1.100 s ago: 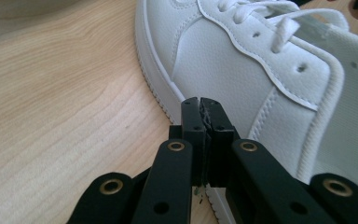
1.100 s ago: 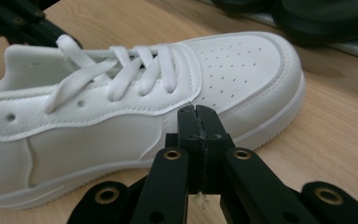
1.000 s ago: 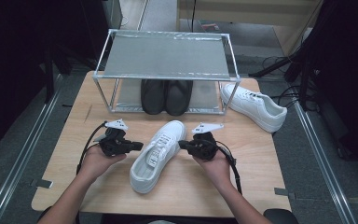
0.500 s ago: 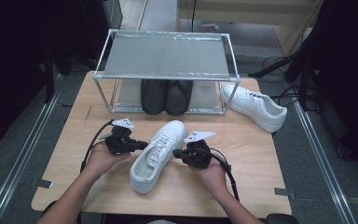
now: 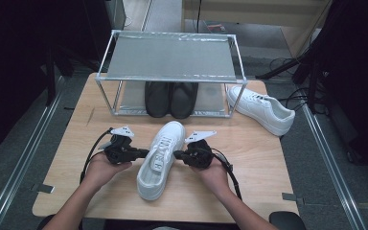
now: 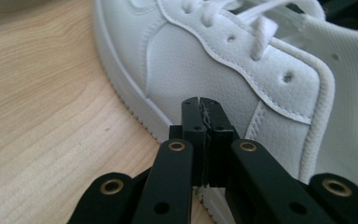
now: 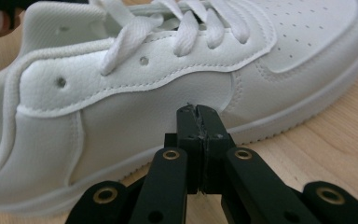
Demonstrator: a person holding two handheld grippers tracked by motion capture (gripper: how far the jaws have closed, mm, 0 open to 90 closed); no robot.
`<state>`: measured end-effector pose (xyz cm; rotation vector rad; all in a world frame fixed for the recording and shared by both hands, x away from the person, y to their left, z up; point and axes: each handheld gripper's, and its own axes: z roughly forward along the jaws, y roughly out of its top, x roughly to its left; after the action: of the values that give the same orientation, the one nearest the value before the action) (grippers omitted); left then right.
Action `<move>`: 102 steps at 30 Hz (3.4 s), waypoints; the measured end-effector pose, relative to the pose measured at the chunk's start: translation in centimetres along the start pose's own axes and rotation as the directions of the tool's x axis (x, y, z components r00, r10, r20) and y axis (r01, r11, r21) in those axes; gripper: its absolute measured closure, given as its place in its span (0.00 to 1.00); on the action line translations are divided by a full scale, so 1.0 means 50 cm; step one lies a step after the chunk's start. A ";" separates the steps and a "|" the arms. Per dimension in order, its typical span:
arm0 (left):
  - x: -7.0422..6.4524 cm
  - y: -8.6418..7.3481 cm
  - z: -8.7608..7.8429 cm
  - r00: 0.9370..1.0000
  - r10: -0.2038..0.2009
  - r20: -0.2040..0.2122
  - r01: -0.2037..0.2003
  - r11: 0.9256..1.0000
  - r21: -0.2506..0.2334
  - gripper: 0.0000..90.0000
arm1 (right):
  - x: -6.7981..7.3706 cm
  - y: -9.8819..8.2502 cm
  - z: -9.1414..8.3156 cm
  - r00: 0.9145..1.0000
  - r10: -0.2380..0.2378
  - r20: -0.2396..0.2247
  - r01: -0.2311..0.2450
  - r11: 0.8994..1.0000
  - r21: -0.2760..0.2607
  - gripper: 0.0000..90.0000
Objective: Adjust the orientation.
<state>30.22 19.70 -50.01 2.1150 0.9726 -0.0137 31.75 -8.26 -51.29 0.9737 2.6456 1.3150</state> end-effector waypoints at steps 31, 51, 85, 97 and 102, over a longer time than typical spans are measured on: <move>0.024 -0.035 -0.012 0.994 -0.067 -0.083 0.062 0.996 -0.057 0.54 | -0.067 0.019 -0.046 1.000 -0.003 0.014 0.003 0.999 -0.040 0.60; 0.036 -0.039 -0.013 0.992 -0.078 -0.097 0.072 0.996 -0.060 0.46 | -0.162 0.005 -0.137 0.994 0.067 0.090 -0.059 0.995 -0.085 0.56; 0.037 -0.036 -0.006 0.994 -0.054 -0.095 0.050 0.998 -0.042 0.45 | -0.317 -0.041 -0.269 0.933 0.221 0.284 -0.183 0.971 -0.153 0.60; 0.037 -0.037 0.000 0.996 -0.041 -0.079 0.040 0.999 -0.020 0.45 | -0.377 -0.032 -0.293 0.904 0.257 0.342 -0.210 0.963 -0.168 0.62; 0.033 -0.036 -0.002 0.997 -0.025 -0.076 0.023 0.999 -0.024 0.44 | -0.394 -0.024 -0.309 0.894 0.267 0.361 -0.212 0.960 -0.183 0.62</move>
<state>30.19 21.51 -51.65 2.0960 1.0386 0.0662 42.49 -30.49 -46.94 1.4076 2.1668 1.1784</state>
